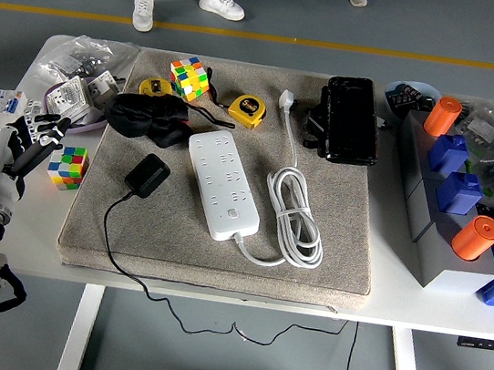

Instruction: Put the plug near the board,insert it into the board,press the button,pull the plug out

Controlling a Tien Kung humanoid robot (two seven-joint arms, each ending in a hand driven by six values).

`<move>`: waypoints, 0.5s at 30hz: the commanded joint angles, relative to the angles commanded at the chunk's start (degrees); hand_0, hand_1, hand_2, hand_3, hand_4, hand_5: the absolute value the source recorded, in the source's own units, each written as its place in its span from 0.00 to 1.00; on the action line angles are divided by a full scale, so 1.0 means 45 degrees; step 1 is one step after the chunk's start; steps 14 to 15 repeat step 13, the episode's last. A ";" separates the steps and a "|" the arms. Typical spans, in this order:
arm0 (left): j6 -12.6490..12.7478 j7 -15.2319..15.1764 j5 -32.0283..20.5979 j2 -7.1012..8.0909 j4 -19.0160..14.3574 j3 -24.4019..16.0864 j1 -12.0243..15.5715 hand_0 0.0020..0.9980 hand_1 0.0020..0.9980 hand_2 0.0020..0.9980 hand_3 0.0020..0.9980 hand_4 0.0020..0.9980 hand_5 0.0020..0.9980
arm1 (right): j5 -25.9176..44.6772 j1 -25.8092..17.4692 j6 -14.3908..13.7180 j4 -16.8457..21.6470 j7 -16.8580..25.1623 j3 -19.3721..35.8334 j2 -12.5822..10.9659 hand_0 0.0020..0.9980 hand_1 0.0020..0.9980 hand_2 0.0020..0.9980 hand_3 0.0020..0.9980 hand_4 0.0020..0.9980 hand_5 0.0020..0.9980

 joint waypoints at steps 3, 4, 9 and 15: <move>-0.0001 -0.0001 0.0017 -0.0012 -0.0031 -0.0119 0.0033 0.51 0.61 0.60 0.59 0.87 0.46 | -0.0004 0.0040 -0.0029 0.0010 -0.0006 0.0007 -0.0011 0.62 0.67 0.67 0.54 0.82 0.51; -0.0001 -0.0003 0.0026 -0.0013 -0.0045 -0.0150 0.0040 0.51 0.61 0.60 0.59 0.87 0.46 | -0.0002 0.0051 -0.0034 0.0013 -0.0010 0.0000 -0.0017 0.62 0.67 0.67 0.54 0.82 0.51; -0.0004 0.0004 0.0132 -0.0032 -0.0228 -0.0313 -0.0017 0.51 0.61 0.60 0.59 0.87 0.46 | 0.0098 0.0096 -0.0031 -0.0046 -0.0027 -0.0030 -0.0009 0.62 0.67 0.67 0.54 0.83 0.51; 0.0004 0.0002 0.0214 -0.0026 -0.0480 -0.0593 -0.0089 0.51 0.61 0.60 0.59 0.87 0.46 | 0.0106 0.0191 -0.0009 -0.0068 -0.0070 -0.0134 -0.0023 0.62 0.67 0.67 0.54 0.83 0.51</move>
